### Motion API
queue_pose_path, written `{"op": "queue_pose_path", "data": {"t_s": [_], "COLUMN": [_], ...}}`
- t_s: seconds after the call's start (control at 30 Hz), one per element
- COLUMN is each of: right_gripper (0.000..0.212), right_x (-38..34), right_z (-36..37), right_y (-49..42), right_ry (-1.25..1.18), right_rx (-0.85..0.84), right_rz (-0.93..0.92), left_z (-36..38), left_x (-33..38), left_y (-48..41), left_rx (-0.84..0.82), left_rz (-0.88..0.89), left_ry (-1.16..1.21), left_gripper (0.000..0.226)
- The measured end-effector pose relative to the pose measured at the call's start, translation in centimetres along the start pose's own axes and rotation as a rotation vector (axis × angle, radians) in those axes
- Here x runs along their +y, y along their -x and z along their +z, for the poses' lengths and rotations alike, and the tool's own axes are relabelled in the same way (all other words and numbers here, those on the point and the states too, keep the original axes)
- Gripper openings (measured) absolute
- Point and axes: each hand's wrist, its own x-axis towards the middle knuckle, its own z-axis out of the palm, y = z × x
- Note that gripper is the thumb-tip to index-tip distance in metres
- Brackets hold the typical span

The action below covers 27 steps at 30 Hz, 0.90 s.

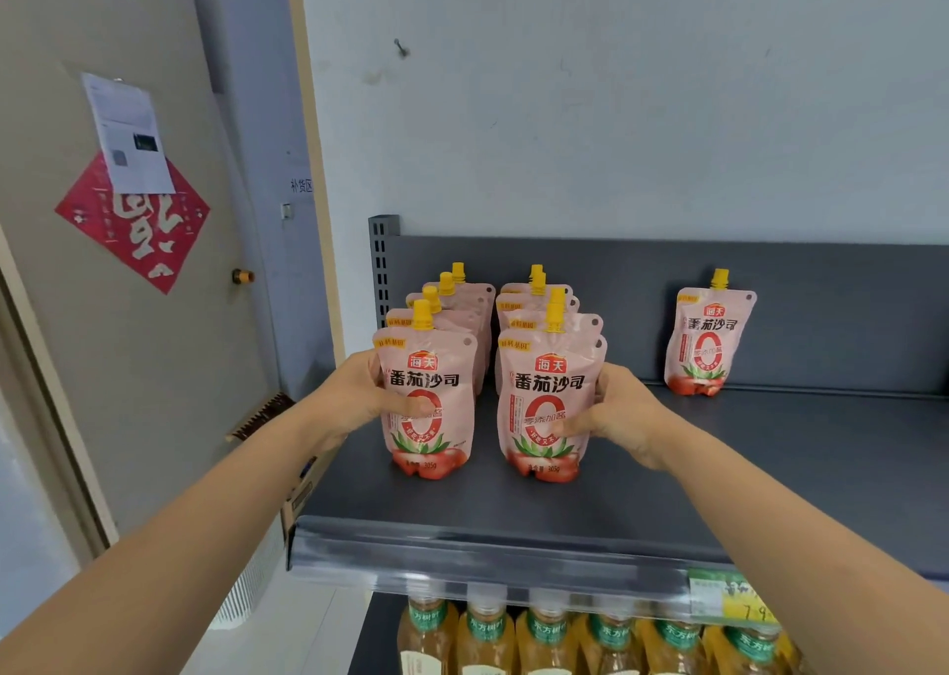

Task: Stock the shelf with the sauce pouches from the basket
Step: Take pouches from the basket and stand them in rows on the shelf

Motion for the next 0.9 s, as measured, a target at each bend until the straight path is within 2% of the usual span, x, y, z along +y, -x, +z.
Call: {"op": "queue_pose_path", "data": {"t_s": [0.23, 0.4, 0.5, 0.57, 0.7, 0.77, 0.83, 0.9], "right_gripper": [0.051, 0.056, 0.063, 0.063, 0.057, 0.051, 0.044, 0.039], "right_x": [0.6, 1.2, 1.2, 1.1, 0.5, 0.2, 0.2, 0.8], "right_z": [0.0, 0.2, -0.2, -0.7, -2.6, -3.8, -5.0, -6.1], "right_y": [-0.1, 0.3, 1.4, 2.8, 7.1, 9.8, 12.7, 15.8], "right_ry": [-0.025, -0.065, -0.143, -0.150, -0.084, -0.065, 0.037, 0.260], "right_rx": [-0.032, 0.018, 0.106, 0.185, 0.385, 0.511, 0.620, 0.679], "right_rz": [0.052, 0.047, 0.035, 0.020, 0.011, 0.004, -0.018, -0.029], "left_z": [-0.1, 0.3, 0.7, 0.8, 1.0, 1.9, 4.1, 7.3], "left_x": [-0.1, -0.3, -0.1, -0.2, 0.1, 0.5, 1.2, 1.7], "left_y": [-0.2, 0.1, 0.7, 1.4, 3.4, 4.5, 5.7, 6.9], "left_rx": [-0.024, 0.032, 0.052, 0.093, 0.304, 0.430, 0.501, 0.537], "left_rz": [-0.008, 0.015, 0.034, 0.041, -0.019, 0.053, 0.224, 0.380], "left_ry": [-0.020, -0.069, -0.094, -0.137, -0.222, -0.402, -0.569, -0.697], "left_gripper": [0.056, 0.051, 0.051, 0.061, 0.104, 0.120, 0.116, 0.114]}}
